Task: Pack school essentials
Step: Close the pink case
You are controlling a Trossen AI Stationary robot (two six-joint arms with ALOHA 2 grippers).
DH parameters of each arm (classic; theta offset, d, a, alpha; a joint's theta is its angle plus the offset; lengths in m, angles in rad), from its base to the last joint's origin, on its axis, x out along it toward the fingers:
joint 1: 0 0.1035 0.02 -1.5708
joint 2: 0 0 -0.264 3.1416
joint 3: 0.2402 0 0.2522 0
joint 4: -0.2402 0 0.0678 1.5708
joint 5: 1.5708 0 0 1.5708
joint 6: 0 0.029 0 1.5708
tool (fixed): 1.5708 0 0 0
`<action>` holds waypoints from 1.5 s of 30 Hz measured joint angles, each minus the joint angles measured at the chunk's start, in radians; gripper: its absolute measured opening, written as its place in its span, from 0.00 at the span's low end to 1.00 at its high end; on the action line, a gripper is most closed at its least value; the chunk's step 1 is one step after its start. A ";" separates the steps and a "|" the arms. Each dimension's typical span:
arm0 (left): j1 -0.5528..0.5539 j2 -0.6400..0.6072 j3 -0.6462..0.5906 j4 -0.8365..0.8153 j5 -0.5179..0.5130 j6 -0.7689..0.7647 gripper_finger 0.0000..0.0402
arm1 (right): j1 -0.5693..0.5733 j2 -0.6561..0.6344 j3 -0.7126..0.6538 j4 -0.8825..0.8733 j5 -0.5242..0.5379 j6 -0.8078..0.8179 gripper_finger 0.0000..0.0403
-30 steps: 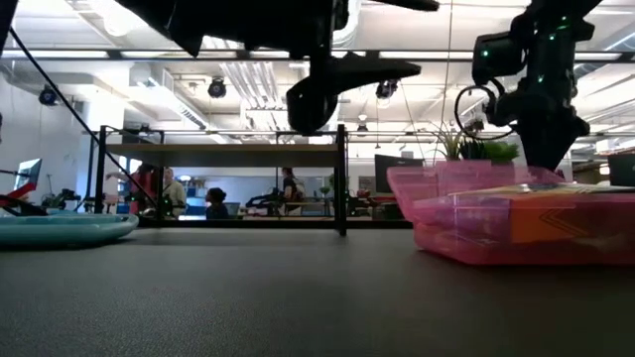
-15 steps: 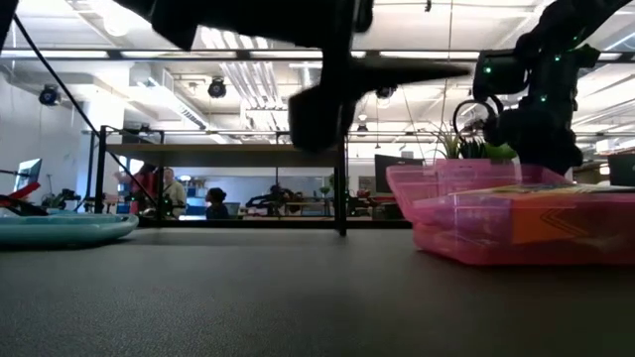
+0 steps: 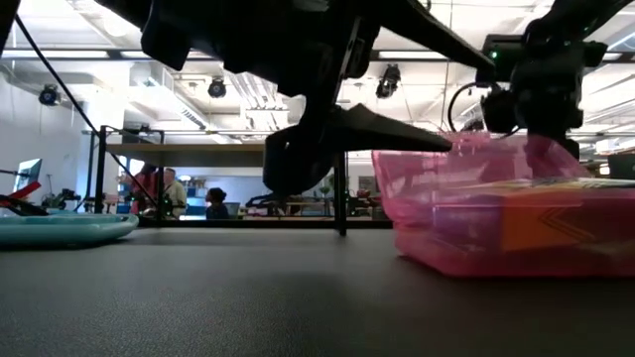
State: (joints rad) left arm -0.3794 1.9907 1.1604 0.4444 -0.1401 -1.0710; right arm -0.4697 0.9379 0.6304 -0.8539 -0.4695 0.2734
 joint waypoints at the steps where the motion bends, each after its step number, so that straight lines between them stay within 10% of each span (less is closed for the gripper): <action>1: 0.000 0.000 0.001 -0.009 0.000 0.000 0.52 | 0.010 -0.007 0.000 0.000 -0.022 0.006 0.44; 27: 0.017 -0.003 -0.001 -0.072 -0.027 0.002 0.52 | 0.526 0.012 0.000 0.508 -0.017 0.408 0.44; 45: -0.177 -0.122 0.011 -0.084 0.005 -0.178 0.52 | 0.490 -0.021 0.000 0.302 0.221 0.225 0.44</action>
State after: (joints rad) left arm -0.5562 1.8688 1.1711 0.3604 -0.1346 -1.2493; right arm 0.0205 0.9168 0.6300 -0.5517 -0.2486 0.4983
